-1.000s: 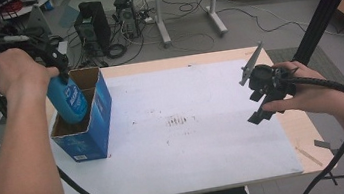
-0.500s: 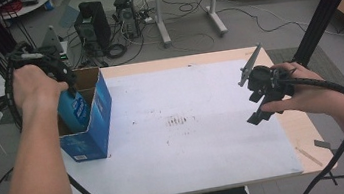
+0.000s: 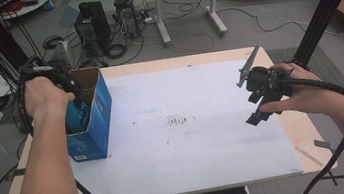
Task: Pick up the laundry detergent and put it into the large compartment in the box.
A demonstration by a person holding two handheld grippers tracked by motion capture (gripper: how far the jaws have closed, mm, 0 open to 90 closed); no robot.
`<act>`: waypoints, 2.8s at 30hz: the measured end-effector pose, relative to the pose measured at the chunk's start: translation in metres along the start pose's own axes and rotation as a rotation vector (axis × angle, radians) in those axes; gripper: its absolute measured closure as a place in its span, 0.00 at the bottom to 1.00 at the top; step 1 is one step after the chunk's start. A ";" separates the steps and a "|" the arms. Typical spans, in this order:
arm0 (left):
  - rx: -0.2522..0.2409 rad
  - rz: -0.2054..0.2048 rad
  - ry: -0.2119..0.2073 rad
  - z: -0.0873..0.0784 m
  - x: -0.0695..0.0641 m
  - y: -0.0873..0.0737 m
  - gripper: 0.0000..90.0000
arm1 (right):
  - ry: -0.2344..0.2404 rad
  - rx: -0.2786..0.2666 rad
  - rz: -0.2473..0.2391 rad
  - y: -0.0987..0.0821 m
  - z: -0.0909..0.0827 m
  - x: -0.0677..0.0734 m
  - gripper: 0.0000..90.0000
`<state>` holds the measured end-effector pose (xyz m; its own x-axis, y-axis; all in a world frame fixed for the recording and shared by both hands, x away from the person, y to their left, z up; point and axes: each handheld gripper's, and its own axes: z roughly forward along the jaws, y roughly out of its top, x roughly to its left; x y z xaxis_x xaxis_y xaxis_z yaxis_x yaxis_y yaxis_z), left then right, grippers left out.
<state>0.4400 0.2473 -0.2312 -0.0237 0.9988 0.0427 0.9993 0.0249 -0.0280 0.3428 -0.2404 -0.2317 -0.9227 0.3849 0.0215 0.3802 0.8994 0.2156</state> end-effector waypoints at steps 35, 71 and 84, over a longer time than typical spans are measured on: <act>0.059 0.014 0.012 0.047 -0.003 0.003 0.42 | 0.000 0.017 0.012 -0.004 0.002 -0.001 0.27; 0.055 0.011 0.021 0.050 -0.004 0.002 0.42 | 0.002 0.020 0.017 -0.007 0.004 0.000 0.27; 0.055 0.014 0.024 0.050 -0.004 0.002 0.41 | 0.004 0.025 0.012 -0.005 0.005 0.001 0.27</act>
<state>0.4406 0.2454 -0.2813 -0.0084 0.9978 0.0659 0.9964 0.0139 -0.0838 0.3405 -0.2438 -0.2373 -0.9182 0.3950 0.0283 0.3928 0.8996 0.1909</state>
